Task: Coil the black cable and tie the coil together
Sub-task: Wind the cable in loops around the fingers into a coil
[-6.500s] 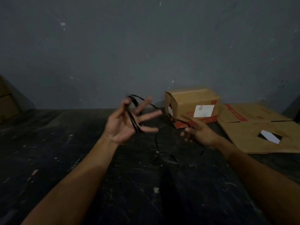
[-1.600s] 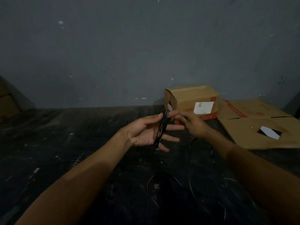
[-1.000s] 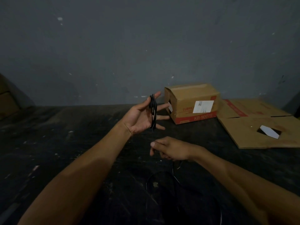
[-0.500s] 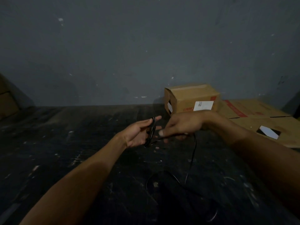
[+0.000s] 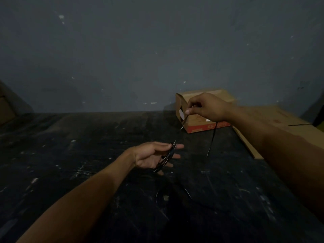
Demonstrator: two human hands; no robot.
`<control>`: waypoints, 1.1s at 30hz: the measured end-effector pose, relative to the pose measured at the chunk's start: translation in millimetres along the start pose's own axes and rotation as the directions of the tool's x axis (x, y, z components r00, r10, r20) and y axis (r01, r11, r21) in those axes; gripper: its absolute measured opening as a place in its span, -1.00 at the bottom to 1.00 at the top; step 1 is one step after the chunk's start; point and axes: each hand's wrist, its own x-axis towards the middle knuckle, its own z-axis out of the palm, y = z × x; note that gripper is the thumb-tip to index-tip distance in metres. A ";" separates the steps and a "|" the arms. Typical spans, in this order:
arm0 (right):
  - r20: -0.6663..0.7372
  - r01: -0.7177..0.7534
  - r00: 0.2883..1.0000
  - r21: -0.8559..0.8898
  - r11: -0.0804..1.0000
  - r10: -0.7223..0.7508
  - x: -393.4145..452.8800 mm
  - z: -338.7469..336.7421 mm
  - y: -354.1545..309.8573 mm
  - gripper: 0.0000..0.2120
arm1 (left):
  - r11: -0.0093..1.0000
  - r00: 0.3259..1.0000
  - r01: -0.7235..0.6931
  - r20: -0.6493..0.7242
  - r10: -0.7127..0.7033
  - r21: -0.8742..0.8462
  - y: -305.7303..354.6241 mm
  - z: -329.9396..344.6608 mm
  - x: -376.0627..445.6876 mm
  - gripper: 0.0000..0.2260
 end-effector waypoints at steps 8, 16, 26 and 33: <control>-0.091 -0.094 0.990 0.112 0.989 0.105 -2.1 30.2 46.7 -0.86 | 0.969 0.969 -0.132 0.178 0.171 -0.209 2.6 10.5 -5.8 -0.58; 0.111 -0.243 0.964 0.738 0.630 0.241 -40.0 112.3 48.1 -0.73 | 0.870 0.836 -0.298 0.333 0.436 -0.393 27.6 27.0 -8.8 -0.58; 0.207 -0.275 0.961 0.733 0.622 0.181 -56.1 155.3 -13.3 -0.69 | 0.764 0.847 -0.427 0.082 0.525 -0.484 37.4 11.1 -13.3 -0.56; 0.278 -0.257 0.956 0.655 0.710 0.089 -63.1 151.2 -43.9 -0.76 | 0.710 0.835 -0.528 -0.132 0.534 -0.467 33.5 -6.1 -11.3 -0.60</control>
